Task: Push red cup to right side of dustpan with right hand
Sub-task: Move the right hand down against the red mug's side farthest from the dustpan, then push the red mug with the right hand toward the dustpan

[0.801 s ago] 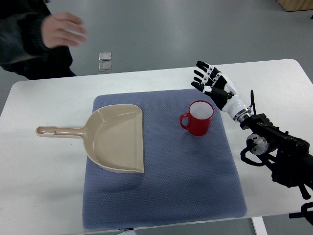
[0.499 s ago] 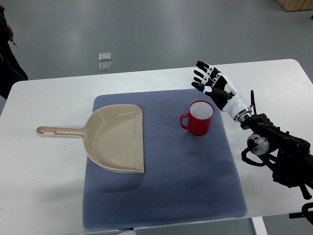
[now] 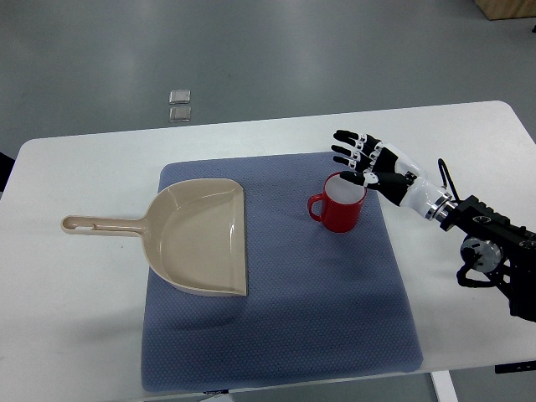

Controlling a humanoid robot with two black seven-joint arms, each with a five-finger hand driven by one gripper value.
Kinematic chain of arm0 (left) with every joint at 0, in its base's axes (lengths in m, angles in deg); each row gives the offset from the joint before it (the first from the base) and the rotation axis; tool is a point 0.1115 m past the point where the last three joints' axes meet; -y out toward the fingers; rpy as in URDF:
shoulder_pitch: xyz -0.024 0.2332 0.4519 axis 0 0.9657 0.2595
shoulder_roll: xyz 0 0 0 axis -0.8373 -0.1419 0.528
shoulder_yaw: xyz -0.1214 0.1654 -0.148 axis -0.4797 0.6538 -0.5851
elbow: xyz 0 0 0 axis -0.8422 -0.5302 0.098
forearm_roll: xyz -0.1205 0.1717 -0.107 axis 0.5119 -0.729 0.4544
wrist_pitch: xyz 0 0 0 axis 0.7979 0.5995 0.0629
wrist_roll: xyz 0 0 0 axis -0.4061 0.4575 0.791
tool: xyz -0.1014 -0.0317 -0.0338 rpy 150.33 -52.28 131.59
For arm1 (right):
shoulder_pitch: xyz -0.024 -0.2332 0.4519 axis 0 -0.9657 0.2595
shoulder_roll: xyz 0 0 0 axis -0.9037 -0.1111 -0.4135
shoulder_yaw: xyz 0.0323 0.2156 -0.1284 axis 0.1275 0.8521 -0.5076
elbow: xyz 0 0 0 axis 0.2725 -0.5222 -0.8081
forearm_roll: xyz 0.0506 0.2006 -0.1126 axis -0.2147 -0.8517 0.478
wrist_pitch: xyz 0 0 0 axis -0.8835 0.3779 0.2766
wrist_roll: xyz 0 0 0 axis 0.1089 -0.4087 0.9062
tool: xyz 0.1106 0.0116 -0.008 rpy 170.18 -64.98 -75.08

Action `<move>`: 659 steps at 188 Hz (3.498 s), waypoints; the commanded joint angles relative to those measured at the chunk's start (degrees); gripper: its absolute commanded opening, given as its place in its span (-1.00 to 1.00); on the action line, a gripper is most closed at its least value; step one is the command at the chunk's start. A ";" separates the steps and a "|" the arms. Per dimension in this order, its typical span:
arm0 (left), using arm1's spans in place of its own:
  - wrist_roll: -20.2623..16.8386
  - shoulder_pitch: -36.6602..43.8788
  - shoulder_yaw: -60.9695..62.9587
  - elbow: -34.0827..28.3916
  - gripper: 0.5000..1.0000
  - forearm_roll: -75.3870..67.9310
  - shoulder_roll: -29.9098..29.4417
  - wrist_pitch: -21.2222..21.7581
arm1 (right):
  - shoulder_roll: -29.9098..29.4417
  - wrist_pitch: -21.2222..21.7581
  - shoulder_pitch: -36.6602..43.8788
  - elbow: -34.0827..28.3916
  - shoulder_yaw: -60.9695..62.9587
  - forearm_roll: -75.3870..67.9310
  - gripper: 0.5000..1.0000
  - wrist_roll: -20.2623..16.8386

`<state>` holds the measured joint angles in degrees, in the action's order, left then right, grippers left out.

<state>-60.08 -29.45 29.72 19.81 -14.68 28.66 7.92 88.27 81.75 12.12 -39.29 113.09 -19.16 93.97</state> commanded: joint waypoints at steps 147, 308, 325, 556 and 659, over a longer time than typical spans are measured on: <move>0.00 0.00 0.00 -0.06 1.00 0.01 0.00 -0.08 | 1.11 -0.22 -3.11 0.61 -0.11 7.76 0.73 0.00; 0.00 0.00 -0.17 -0.24 1.00 0.01 0.00 0.01 | -3.29 -5.32 -3.55 0.70 0.07 7.76 0.73 0.00; 0.00 0.00 -0.17 -0.15 1.00 0.01 0.00 0.01 | -4.17 -6.02 -3.55 0.70 -0.02 7.76 0.73 0.00; 0.00 0.00 -0.09 -0.06 1.00 0.01 0.00 -0.08 | -14.10 -12.61 -1.79 0.44 -3.80 7.94 0.73 0.00; 0.00 0.00 -0.17 -0.06 1.00 0.01 0.00 -0.08 | -15.59 -12.96 -0.74 0.35 -3.80 7.94 0.73 0.00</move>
<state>-60.08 -29.45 29.55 19.75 -14.67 28.66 7.88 72.68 68.86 11.32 -38.98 109.28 -11.22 93.97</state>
